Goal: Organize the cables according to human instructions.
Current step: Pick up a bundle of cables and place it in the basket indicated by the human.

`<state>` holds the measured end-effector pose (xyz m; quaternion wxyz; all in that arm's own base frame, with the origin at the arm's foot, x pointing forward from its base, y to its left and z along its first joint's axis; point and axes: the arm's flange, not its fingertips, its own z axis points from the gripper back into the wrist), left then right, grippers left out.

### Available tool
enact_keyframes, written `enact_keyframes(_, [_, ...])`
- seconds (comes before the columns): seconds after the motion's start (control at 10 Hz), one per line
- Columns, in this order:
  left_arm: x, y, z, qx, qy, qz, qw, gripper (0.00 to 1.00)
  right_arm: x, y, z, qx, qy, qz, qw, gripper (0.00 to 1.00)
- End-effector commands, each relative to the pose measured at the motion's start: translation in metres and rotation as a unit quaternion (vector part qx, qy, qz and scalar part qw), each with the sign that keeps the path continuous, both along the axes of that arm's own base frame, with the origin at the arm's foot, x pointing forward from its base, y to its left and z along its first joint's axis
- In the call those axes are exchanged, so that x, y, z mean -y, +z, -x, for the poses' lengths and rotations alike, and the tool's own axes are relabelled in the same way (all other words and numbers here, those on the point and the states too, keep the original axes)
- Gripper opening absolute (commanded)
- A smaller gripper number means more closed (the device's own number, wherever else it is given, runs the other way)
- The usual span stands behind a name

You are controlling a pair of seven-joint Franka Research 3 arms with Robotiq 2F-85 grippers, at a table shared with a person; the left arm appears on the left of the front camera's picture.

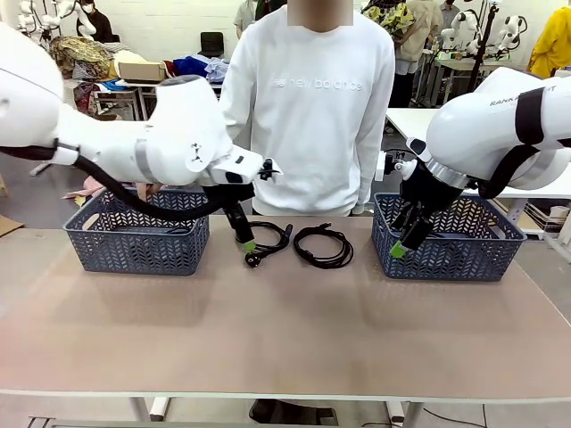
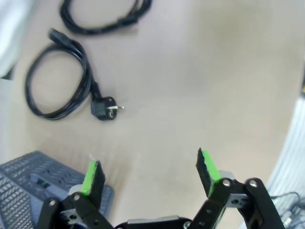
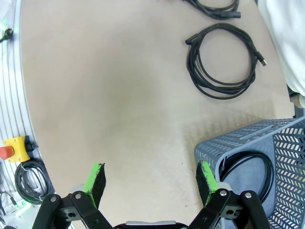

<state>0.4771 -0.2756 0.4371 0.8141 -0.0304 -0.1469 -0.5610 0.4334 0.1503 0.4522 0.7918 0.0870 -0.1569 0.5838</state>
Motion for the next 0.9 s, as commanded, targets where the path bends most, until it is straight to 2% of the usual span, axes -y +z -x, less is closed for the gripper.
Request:
enact_keyframes(0.0, [0.029, -0.003, -0.016, 0.01, 0.018, -0.033, 0.999, 1.0, -0.001, 0.002, 0.0, 0.001, -0.006, 0.005, 1.0, 1.0])
enact_keyframes(0.3, [0.058, -0.019, -0.042, 0.008, 0.033, -0.075, 0.997, 1.0, -0.001, 0.002, 0.0, 0.001, -0.006, 0.005, 1.0, 1.0])
enact_keyframes(0.6, [0.07, -0.028, -0.062, -0.026, 0.048, -0.087, 0.995, 1.0, -0.001, 0.002, 0.0, 0.001, -0.006, 0.005, 1.0, 1.0])
enact_keyframes(0.7, [0.07, -0.026, -0.065, -0.035, 0.049, -0.085, 0.995, 1.0, -0.001, 0.002, 0.0, 0.001, -0.006, 0.005, 1.0, 1.0])
enact_keyframes(0.8, [0.062, -0.033, -0.055, -0.019, 0.037, -0.08, 0.996, 1.0, -0.001, 0.002, 0.0, 0.001, -0.006, 0.005, 1.0, 1.0])
